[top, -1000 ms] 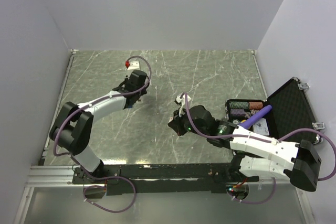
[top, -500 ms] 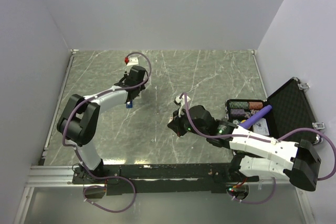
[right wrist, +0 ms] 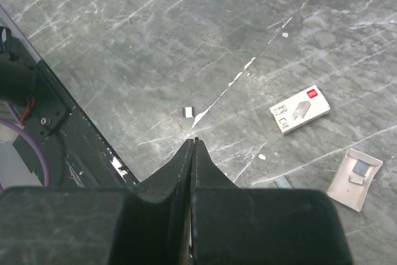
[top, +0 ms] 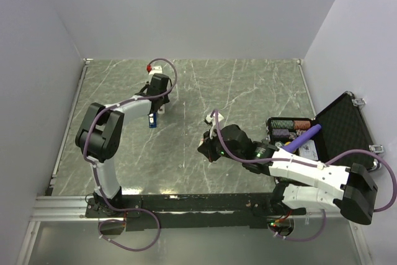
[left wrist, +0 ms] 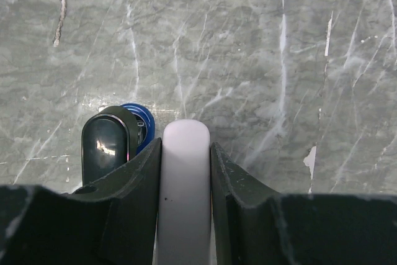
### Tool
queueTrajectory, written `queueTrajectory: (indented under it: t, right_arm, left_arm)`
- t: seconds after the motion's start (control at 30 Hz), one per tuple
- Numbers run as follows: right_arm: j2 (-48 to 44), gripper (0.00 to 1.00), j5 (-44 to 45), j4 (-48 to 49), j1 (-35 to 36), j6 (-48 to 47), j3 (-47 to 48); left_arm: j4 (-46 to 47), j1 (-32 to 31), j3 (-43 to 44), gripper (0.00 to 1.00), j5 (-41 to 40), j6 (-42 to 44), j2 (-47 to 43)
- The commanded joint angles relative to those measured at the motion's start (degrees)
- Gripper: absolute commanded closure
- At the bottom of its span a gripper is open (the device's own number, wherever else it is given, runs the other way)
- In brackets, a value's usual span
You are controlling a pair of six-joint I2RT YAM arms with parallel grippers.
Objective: Unload the staples from the stapler
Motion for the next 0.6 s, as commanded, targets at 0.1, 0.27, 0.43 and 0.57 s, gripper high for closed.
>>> queueTrajectory:
  t: [0.1,0.27,0.43,0.57]
  right_arm:
    - [0.59,1.0,-0.07,1.06,0.28,1.04,-0.22]
    - [1.21,1.0,-0.42,1.41,0.28,1.3,-0.13]
    - [1.39,1.0,-0.51,1.76,0.28,1.66,-0.31]
    - [1.39,1.0,-0.51,2.02,0.28,1.92,-0.49]
  left_arm:
    - [3.76,0.32,-2.28,0.84,3.77,-2.91,-0.89]
    - [4.38,0.32,-4.65,0.71,4.48,-4.14,-2.21]
    - [3.94,0.24,-5.88,0.6,5.18,-5.28,-3.44]
    - [3.07,-0.29,-6.94,0.55,5.27,-6.16,-4.4]
